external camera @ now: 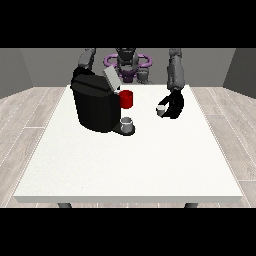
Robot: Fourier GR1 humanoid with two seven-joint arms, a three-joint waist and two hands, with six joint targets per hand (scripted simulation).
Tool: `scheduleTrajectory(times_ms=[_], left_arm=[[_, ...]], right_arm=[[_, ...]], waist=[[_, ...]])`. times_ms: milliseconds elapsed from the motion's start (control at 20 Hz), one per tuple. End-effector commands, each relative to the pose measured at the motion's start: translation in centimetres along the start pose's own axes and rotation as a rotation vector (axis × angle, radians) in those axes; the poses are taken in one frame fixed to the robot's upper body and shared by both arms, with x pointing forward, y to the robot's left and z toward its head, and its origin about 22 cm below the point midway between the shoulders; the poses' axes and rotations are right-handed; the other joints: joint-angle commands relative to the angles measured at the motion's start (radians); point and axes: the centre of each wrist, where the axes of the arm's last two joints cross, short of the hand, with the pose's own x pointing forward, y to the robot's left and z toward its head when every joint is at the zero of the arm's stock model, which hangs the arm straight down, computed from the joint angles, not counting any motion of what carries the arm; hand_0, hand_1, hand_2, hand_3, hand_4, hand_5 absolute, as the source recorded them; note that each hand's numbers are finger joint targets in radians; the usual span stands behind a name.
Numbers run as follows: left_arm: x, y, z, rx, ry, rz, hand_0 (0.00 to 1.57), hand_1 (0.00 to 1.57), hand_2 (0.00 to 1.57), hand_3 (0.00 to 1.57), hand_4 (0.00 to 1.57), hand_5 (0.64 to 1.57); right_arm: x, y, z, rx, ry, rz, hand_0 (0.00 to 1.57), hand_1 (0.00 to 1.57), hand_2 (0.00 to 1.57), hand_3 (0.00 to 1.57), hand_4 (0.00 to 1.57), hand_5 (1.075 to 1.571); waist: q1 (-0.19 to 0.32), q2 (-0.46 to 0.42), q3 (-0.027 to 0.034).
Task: Insert the coffee pod into the coffee machine and close the lid
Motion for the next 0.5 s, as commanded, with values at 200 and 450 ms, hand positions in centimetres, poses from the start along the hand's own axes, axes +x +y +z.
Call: scheduleTrajectory(times_ms=[200,450], left_arm=[[1.0,1.0,-1.0,-0.024,-0.095,-0.018,1.32,1.32,1.43,1.41,0.55,1.571],[5.4,0.5,-2.3,-0.083,-0.197,0.023,1.4,1.4,1.42,1.36,0.6,1.571]], right_arm=[[0.4,-1.1,-0.6,0.002,0.021,0.002,0.0,0.0,0.0,0.0,0.42,1.571],[-1.9,-1.2,-0.3,-0.044,0.11,-0.007,0.0,0.0,0.0,0.0,0.44,1.571]], waist=[[-0.005,-0.009,-0.0027],[0.028,-0.083,-0.0023]])
